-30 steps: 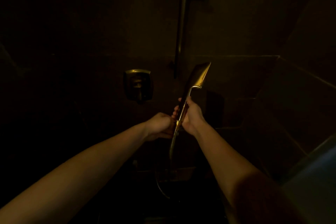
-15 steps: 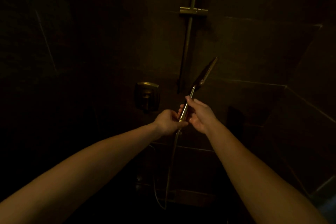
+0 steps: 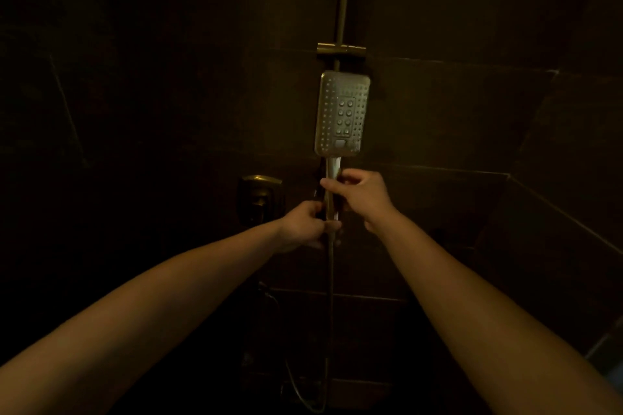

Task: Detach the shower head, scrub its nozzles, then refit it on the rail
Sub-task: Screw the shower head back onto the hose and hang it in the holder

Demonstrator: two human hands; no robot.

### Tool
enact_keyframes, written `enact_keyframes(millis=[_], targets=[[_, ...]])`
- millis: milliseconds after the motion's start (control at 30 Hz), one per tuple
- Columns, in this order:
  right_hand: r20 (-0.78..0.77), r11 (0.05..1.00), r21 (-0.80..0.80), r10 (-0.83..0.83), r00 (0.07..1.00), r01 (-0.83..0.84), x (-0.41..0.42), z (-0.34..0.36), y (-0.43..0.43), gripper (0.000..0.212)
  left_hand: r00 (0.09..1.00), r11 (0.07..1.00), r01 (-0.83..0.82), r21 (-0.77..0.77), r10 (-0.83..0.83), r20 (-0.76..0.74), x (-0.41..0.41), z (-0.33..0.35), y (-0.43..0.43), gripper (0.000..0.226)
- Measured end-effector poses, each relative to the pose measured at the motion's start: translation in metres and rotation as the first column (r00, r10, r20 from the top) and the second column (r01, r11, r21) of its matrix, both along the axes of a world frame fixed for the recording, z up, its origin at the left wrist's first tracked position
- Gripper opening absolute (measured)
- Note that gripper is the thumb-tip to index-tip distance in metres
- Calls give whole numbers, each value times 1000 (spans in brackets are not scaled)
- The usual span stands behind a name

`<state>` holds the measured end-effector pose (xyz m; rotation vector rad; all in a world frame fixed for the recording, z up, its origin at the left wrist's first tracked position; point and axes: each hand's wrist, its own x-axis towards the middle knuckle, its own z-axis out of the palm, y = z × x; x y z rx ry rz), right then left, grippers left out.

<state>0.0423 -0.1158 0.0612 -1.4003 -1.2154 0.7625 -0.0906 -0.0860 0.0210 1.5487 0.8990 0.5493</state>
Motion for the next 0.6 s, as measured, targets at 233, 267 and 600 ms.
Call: enact_keyframes(millis=[233, 267, 600], targets=[[-75, 999, 3, 37, 997, -37, -9, 25, 19, 34, 985, 985, 174, -21, -174, -7, -17, 19, 36, 46], [-57, 1000, 13, 26, 998, -25, -10, 26, 23, 32, 983, 983, 182, -10, -182, -11, -18, 21, 41, 49], [27, 991, 116, -76, 997, 73, -21, 64, 52, 19, 989, 947, 137, 290, -148, 14, -27, 68, 89, 30]])
